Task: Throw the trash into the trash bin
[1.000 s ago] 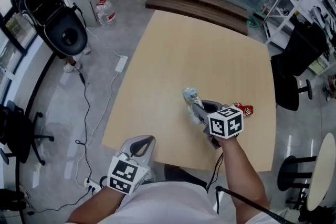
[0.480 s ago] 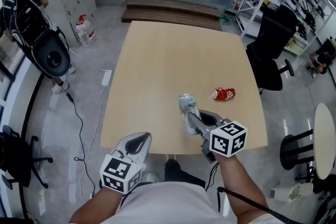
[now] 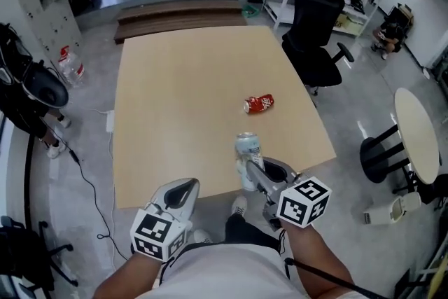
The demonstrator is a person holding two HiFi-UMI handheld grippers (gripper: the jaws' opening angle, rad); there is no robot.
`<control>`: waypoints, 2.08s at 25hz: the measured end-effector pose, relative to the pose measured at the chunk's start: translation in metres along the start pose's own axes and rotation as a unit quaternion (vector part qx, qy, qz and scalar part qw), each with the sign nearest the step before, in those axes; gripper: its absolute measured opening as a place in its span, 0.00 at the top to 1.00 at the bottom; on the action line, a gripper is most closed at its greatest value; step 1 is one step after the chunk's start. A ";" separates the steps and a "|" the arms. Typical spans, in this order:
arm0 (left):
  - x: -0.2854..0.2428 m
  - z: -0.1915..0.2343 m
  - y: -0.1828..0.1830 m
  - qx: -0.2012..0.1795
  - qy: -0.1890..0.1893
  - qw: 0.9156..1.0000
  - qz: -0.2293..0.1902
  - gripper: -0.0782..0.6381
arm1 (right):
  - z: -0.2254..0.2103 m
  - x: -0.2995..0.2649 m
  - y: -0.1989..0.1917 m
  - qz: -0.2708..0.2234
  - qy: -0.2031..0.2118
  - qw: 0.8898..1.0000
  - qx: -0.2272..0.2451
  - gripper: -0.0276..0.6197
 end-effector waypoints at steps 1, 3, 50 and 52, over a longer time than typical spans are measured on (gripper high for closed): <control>-0.005 -0.003 0.002 -0.004 -0.009 1.000 0.001 0.88 | -0.003 0.008 0.000 -0.005 -0.008 1.000 -0.006 0.84; -0.015 -0.008 0.006 -0.009 -0.024 1.000 0.001 0.88 | -0.011 0.022 0.000 -0.015 -0.026 0.999 -0.012 0.84; -0.310 -0.457 -0.014 -0.145 -0.482 0.856 0.119 0.88 | -0.223 0.528 -0.136 -0.183 -0.513 0.826 -0.144 0.84; -0.310 -0.472 -0.017 -0.155 -0.503 0.841 0.123 0.88 | -0.217 0.543 -0.142 -0.187 -0.536 0.809 -0.151 0.84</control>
Point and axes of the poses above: the fingertips, and each gripper's own axes: x backward along the fingers, z to its left, y out of its top, the point moved 2 cm from there along x, backward along the fingers, and after that the axes turned 13 degrees about -y, right-handed, at the moved point
